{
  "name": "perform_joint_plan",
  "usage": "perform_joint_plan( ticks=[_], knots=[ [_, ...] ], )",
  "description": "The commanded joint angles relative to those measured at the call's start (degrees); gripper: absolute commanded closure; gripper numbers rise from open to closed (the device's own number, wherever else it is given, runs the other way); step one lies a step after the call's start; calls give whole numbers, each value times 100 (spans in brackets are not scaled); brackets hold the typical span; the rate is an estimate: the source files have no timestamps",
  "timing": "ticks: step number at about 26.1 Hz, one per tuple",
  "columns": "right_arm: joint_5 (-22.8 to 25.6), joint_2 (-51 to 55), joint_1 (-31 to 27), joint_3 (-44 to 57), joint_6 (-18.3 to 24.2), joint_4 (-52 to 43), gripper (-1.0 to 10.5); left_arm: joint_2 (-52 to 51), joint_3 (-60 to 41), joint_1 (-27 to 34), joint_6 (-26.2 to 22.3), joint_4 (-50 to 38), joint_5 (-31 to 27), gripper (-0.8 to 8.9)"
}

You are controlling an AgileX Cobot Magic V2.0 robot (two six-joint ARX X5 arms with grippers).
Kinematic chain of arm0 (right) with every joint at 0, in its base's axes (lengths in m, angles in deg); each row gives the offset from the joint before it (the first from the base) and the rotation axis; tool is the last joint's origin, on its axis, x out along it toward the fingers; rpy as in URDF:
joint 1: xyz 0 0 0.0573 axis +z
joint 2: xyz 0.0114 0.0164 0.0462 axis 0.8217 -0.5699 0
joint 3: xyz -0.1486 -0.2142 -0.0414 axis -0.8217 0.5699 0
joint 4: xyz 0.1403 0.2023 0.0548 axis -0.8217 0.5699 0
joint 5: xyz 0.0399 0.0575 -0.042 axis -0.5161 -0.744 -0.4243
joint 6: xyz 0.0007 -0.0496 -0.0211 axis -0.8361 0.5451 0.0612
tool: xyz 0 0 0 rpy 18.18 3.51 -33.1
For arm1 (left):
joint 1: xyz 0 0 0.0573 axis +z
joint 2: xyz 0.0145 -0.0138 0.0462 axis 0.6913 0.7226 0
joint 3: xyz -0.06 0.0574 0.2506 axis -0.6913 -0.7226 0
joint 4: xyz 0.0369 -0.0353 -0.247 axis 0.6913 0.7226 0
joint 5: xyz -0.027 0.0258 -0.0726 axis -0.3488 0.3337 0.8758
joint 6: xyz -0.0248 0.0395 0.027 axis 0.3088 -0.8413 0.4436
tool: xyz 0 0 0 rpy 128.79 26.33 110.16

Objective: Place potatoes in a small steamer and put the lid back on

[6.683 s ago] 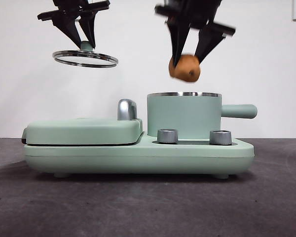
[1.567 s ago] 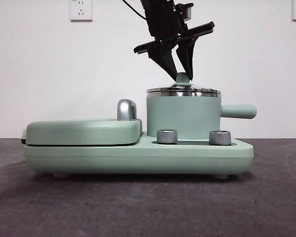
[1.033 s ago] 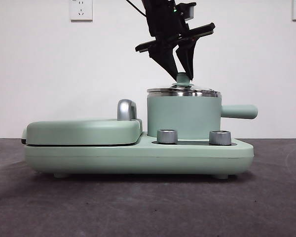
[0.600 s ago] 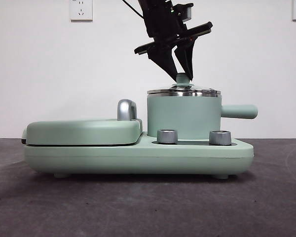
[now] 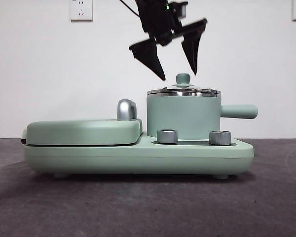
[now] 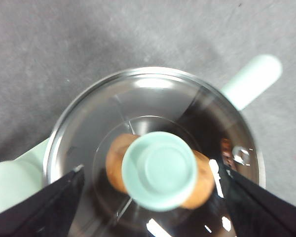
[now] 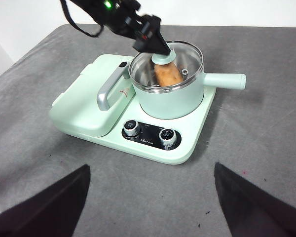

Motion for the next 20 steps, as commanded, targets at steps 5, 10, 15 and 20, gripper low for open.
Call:
perform_joint_plan(
  ticks=[5, 10, 15, 20],
  knots=[
    [-7, -35, 26, -63, -66, -55, 547, -538, 807, 127, 210, 1329, -55, 381],
    [-323, -37, 28, -63, -66, -55, 547, -1596, 592, 155, 321, 1423, 35, 444],
    [-323, -48, 28, -63, -57, -76, 547, -3368, -1399, 74, 136, 1425, -129, 444],
    [-326, -129, 31, -57, 7, -144, 547, -4833, -3674, 184, 87, 1416, -363, 444]
  ],
)
